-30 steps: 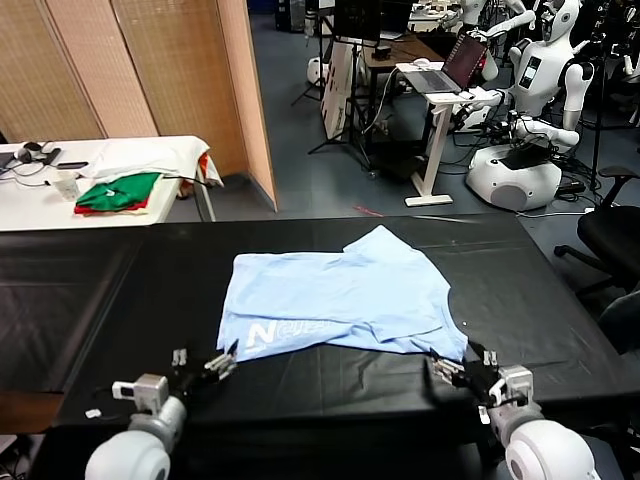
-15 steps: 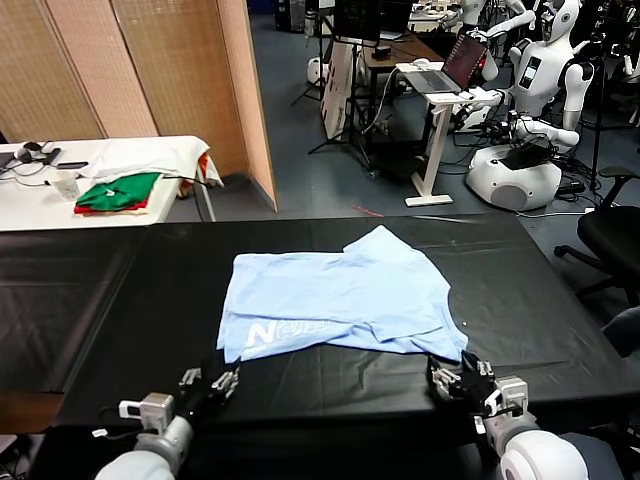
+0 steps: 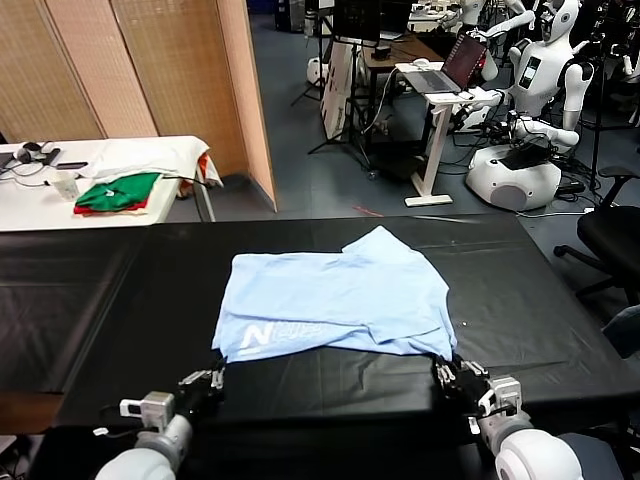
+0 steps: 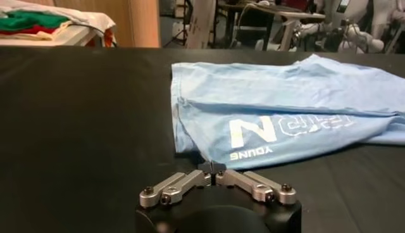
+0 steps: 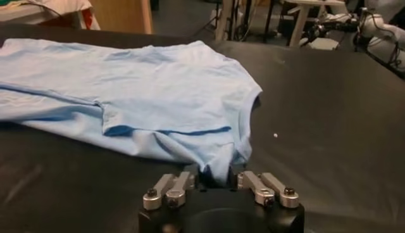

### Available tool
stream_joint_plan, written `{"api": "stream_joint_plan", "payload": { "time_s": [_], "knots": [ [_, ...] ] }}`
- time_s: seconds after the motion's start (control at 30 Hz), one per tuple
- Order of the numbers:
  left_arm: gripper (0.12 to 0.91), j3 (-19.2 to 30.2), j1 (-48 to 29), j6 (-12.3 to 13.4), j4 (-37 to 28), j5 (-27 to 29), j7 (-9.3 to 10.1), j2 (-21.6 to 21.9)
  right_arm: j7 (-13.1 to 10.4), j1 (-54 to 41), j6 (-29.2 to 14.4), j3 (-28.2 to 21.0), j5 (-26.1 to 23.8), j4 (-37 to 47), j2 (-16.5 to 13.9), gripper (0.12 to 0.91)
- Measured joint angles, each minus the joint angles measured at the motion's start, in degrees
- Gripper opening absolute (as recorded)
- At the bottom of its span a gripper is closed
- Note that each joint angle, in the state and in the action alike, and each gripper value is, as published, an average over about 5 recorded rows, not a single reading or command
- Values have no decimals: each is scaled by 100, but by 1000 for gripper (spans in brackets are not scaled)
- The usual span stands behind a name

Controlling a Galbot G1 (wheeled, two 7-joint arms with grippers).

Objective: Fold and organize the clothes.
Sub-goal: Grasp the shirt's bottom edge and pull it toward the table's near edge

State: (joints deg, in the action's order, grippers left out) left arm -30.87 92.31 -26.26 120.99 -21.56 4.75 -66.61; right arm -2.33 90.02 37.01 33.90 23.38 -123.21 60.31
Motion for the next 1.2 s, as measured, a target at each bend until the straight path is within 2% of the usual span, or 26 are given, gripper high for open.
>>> {"api": "stream_joint_plan", "payload": {
  "time_s": [0.3,0.53,0.63,0.8,0.87,1.0,1.13,1.2],
  "knots": [
    [144,-194,467,9,286,287,8,261,88,111,470,88,221,-226,-472,142],
    [144,-349,1094,-19,588,446,33,260,86,145,519,-40,224,-289,-734,146],
    [144,-402,1343,-37,724,484,54,215,67,206,519,-51,221,-379,-734,232],
    [158,-477,1587,-98,927,536,122,102,-1,416,520,72,281,-689,-678,526],
    [222,-524,1658,-148,1017,537,164,69,-33,516,520,154,366,-862,-658,621],
    [454,-645,1770,-298,1233,491,253,24,-103,634,519,359,649,-1182,-612,863],
    [717,-769,1784,-402,1402,453,291,-10,-195,524,519,468,923,-1267,-547,904],
    [812,-822,1729,-419,1428,426,271,-14,-241,381,519,455,975,-1219,-514,906]
  ]
}}
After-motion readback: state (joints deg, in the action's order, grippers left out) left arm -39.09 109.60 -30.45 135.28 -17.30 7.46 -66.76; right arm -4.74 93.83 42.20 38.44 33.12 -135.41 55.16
